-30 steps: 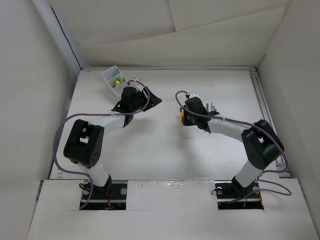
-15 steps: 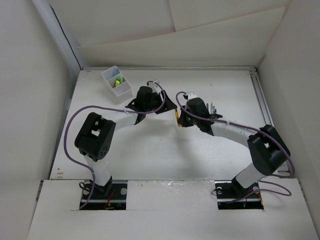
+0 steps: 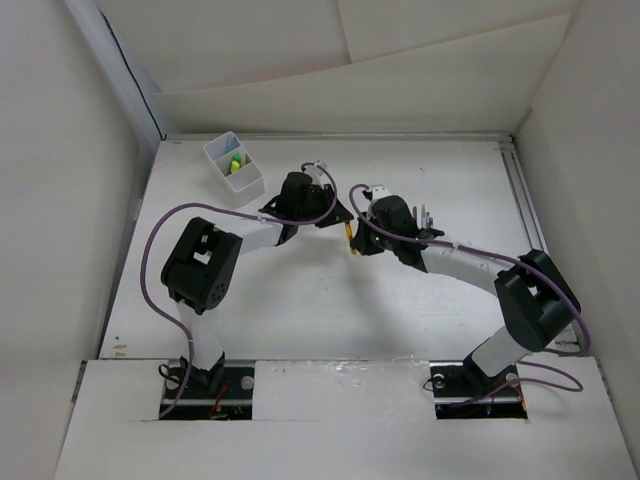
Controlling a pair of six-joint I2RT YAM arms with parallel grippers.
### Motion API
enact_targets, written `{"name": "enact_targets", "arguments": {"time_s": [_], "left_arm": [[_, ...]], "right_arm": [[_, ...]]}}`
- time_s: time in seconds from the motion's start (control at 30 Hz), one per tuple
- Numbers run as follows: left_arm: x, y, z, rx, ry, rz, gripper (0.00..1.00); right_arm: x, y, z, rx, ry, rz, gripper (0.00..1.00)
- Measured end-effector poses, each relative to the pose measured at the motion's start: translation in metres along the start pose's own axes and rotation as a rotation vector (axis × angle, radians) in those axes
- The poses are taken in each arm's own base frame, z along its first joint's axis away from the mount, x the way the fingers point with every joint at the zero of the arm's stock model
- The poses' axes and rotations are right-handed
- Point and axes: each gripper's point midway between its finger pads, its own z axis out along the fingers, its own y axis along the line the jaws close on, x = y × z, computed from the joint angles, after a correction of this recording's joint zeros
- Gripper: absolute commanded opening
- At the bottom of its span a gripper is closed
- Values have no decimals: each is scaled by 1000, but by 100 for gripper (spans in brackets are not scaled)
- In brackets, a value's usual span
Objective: Sort the stationery into containers
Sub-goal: Pick up the pen from the center of the board.
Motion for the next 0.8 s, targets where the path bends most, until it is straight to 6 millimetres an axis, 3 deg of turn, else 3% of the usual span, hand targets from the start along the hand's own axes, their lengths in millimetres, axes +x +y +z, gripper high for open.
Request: {"name": "enact_targets", "arguments": {"time_s": [0.07, 0.23, 0.27, 0.4, 0.43, 0.5, 0.7, 0.8], "left_arm": [[-1, -1, 1, 7, -2, 4, 0], [0, -1, 0, 7, 0, 3, 0], [0, -1, 0, 7, 0, 3, 0], [-1, -1, 0, 2, -4, 4, 0], [-2, 1, 0, -1, -5, 2, 0], [-7, 4, -2, -9, -16, -4, 0], [-46, 21, -20, -69, -116, -26, 0], [-83, 26, -30, -94, -201, -45, 0]], "right_arm": [[0, 0, 0, -3, -1, -3, 0], [0, 1, -1, -11, 0, -3, 3], [0, 2, -1, -14, 1, -3, 15], [-1, 4, -4, -31, -2, -4, 41], [-1, 5, -6, -39, -3, -3, 41], [-3, 7, -9, -57, -6, -2, 51], [-16, 11, -27, -93, -57, 2, 57], [-24, 14, -37, -111, -89, 1, 57]]}}
